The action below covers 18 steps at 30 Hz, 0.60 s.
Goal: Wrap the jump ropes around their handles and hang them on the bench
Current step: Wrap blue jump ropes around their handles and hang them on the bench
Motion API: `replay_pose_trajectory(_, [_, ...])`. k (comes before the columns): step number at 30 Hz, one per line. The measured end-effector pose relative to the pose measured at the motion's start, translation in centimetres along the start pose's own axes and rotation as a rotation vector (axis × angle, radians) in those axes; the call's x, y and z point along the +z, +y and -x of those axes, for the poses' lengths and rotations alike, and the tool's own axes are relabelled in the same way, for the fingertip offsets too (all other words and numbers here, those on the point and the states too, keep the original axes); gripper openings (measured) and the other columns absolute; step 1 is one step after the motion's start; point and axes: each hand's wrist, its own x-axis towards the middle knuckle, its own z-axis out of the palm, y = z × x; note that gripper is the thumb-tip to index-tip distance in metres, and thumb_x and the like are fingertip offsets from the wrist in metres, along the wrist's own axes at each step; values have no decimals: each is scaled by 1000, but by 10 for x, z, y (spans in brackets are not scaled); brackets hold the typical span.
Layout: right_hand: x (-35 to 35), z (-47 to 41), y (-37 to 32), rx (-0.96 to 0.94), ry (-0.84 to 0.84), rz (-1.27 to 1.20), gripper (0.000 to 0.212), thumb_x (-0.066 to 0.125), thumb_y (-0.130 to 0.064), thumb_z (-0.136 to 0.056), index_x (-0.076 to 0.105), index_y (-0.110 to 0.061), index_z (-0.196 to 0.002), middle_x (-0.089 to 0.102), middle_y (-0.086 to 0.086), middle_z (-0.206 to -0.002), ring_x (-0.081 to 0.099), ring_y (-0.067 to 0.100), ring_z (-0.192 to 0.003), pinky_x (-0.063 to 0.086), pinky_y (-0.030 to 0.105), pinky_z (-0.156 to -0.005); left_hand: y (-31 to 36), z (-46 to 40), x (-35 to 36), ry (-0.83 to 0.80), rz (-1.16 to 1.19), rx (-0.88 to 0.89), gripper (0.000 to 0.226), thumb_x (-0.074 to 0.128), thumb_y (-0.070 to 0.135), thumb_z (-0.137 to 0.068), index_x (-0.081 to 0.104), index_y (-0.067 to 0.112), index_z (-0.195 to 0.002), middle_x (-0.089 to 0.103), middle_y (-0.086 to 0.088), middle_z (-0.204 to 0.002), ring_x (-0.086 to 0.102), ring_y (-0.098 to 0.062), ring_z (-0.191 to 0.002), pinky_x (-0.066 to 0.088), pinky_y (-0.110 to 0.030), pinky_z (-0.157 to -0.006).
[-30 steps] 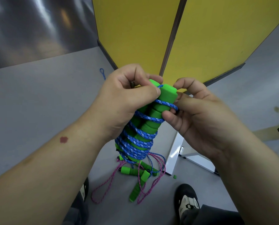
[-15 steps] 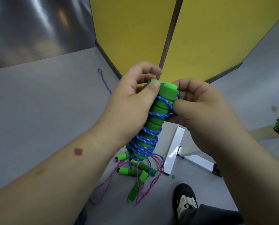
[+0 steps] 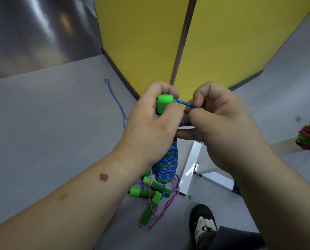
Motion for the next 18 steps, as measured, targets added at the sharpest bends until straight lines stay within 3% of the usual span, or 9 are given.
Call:
replay_pose_trajectory(4, [-13,4,-3,32,58,10,28,43,9,-75,54,-16,-71,54,17,-83,68,42,-84,63,52,-68,1,-1,18,-20,15,-9,17,51,23,-82,57,31,-96,67,-11,-95,61,-37,-86,55,-57,-71])
replay_pose_trajectory(7, [-26,10,-15,54,140,188,35,42,12,-86,64,-12,-72,67,21,-86,71,43,-87,60,34,-52,0,-3,35,-32,15,-23,18,51,25,-85,54,33,-100,67,-7,-95,61,-36,-84,55,-55,-69])
replay_pose_trajectory(10, [-49,13,-31,-12,201,600,35,50,0,-84,76,-23,-78,69,8,-68,69,32,-66,58,43,-51,0,-5,54,-68,-23,-30,17,53,20,-96,52,36,-101,67,-7,-91,59,-20,-67,51,-43,-62])
replay_pose_trajectory(12, [-68,16,-43,-39,183,808,35,53,-8,-84,79,-32,-86,62,-7,-54,55,13,-45,46,32,-44,4,-7,67,-95,-61,-10,20,53,17,-98,50,35,-103,66,-10,-93,53,-15,-62,45,-41,-60])
replay_pose_trajectory(13, [-76,18,-50,-54,174,887,35,54,-11,-85,79,-35,-91,61,-12,-55,52,8,-45,43,28,-45,7,-10,75,-113,-65,0,19,53,18,-98,49,35,-104,66,-13,-96,53,-17,-62,44,-40,-58])
replay_pose_trajectory(16, [-104,22,-70,-117,188,1087,35,59,-14,-84,78,-39,-100,67,-13,-80,63,7,-74,55,34,-67,15,-21,107,-180,-88,50,17,53,24,-96,46,36,-105,61,-10,-100,52,-10,-65,39,-24,-49])
replay_pose_trajectory(18, [-127,23,-81,-117,215,1200,37,62,-15,-83,76,-41,-105,64,-15,-89,63,9,-83,56,36,-72,21,-28,133,-241,-91,76,18,53,25,-97,44,38,-105,55,-2,-105,54,-7,-74,37,-16,-55])
